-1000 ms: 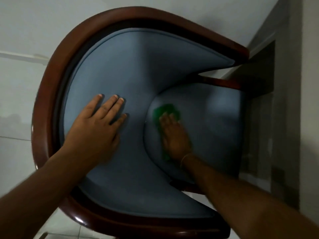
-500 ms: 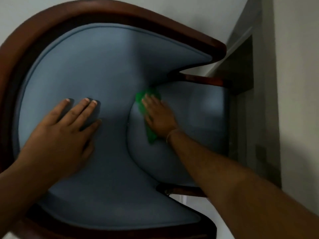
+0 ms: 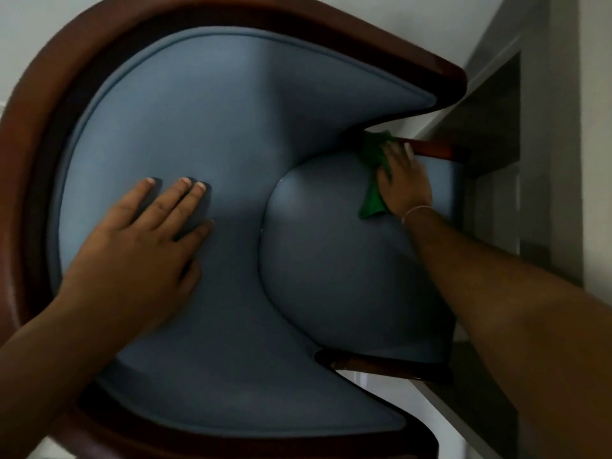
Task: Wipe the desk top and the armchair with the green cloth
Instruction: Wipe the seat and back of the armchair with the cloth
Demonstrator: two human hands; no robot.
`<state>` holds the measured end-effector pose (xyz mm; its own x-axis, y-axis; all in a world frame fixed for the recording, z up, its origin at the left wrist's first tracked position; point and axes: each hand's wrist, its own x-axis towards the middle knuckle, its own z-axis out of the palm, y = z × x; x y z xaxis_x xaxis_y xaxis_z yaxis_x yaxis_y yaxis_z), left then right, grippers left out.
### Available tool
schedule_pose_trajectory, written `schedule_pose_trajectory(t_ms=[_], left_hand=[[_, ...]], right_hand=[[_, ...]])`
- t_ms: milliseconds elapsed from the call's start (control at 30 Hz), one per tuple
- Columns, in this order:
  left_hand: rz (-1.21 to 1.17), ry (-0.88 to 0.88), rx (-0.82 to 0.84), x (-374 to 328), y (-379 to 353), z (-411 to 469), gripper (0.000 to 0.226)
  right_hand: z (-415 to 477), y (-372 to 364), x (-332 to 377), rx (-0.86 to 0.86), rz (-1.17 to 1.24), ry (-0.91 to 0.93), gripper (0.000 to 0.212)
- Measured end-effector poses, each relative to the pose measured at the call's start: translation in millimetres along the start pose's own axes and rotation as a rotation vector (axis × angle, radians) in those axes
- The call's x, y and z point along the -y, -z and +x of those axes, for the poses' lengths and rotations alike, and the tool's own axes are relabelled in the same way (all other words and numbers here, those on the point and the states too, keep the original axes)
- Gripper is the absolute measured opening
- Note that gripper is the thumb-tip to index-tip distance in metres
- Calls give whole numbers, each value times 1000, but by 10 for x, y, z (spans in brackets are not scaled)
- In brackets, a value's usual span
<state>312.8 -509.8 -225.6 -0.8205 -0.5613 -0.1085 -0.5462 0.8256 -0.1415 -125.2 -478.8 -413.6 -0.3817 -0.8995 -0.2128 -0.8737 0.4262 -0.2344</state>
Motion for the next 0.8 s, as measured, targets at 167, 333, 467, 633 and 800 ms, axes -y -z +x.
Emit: schedule_pose_trajectory(t_ms=[167, 333, 467, 633, 800], left_hand=[[-3, 13, 22, -12, 53, 14, 57], [-15, 37, 29, -29, 102, 40, 54], [-16, 49, 37, -46, 90, 26, 53], [-22, 49, 26, -68, 87, 31, 52], [-23, 40, 34, -57, 96, 27, 53]], right_hand=[[-558, -93, -454, -225, 195, -405, 54], [-1238, -303, -516, -258, 224, -699, 58], [-1543, -502, 97, -165, 50, -326, 61], [-1914, -860, 952, 135, -17, 631, 65], [-2212, -818, 674, 206, -163, 1032, 65]])
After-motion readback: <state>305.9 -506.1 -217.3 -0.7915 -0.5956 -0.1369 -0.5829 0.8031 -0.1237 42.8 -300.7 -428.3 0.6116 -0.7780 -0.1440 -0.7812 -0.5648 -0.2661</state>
